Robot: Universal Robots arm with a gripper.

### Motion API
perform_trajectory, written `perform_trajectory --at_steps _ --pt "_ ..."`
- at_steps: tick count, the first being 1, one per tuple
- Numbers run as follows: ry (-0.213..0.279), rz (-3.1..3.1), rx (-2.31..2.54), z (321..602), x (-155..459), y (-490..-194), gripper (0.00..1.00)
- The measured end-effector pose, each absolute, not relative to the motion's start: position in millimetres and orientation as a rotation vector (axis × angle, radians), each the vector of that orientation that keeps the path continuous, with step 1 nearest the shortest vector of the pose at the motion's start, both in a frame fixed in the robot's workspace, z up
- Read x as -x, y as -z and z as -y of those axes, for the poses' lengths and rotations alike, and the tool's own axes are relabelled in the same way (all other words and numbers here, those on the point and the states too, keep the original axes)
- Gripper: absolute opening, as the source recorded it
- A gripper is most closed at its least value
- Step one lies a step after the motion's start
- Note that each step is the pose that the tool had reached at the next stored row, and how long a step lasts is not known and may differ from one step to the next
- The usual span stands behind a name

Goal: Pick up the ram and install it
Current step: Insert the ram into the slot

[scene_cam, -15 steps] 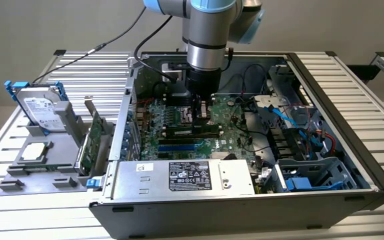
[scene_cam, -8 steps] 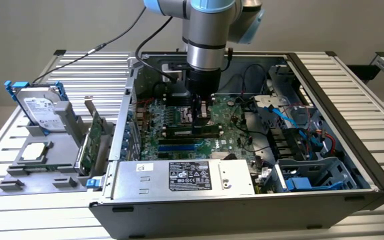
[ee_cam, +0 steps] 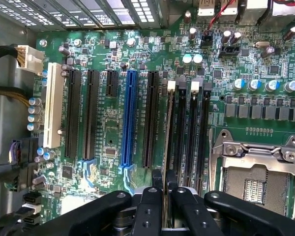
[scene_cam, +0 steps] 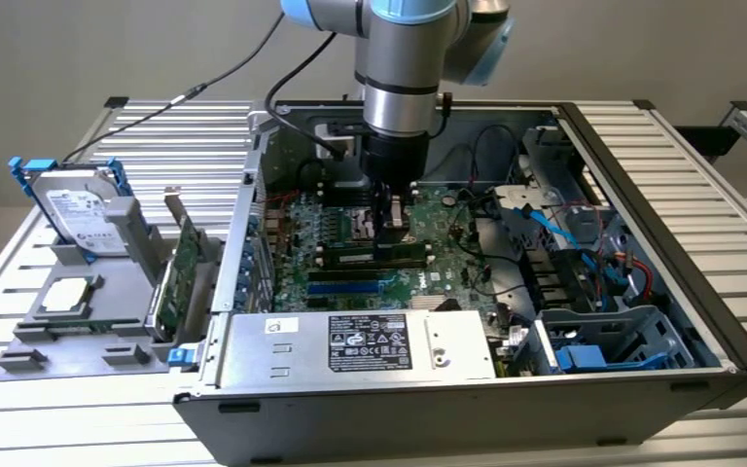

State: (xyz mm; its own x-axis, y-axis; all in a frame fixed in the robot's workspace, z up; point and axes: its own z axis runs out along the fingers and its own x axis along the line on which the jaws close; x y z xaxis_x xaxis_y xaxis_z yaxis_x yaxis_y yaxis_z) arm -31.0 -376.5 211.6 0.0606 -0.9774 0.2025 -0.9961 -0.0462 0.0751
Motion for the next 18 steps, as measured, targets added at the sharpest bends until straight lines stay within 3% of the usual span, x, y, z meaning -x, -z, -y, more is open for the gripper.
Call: perform_trajectory --at_steps 18 --pt "-0.146 1.995 -2.148 375.2 31.1 -211.5 0.14"
